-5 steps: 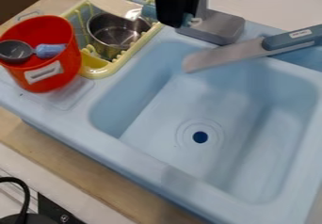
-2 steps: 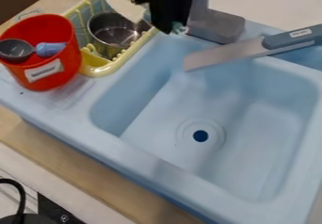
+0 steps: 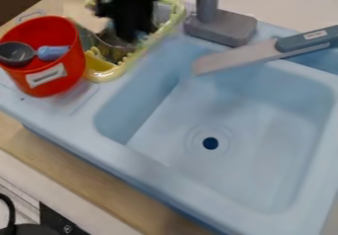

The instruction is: Put the knife from sink in the basket which is left side of the sink

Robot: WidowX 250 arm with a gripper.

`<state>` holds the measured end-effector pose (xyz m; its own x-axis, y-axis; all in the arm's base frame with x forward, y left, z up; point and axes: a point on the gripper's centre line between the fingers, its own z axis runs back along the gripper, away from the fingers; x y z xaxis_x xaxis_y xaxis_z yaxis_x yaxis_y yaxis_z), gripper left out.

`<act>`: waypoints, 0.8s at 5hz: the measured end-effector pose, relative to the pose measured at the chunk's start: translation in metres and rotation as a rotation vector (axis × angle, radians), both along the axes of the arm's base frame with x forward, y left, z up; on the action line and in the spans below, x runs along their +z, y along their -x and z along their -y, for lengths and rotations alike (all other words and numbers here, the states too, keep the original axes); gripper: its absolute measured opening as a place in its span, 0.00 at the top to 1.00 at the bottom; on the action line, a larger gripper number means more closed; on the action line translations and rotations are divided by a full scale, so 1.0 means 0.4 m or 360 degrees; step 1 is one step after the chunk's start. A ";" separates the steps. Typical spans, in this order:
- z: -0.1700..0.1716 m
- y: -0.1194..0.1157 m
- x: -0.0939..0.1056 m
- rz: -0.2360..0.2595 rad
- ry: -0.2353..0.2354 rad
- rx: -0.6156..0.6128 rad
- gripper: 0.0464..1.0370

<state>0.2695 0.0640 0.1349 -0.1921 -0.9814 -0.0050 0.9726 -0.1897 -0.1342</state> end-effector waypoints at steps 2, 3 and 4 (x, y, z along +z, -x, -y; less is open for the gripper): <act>-0.020 0.010 0.025 0.0063 -0.0013 0.0064 0.82; -0.022 -0.026 0.020 0.0073 -0.0059 0.0082 0.82; -0.028 -0.052 0.001 0.0054 -0.0053 0.0089 0.82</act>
<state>0.2902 0.0753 0.1353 -0.1362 -0.9897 -0.0435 0.9857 -0.1310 -0.1062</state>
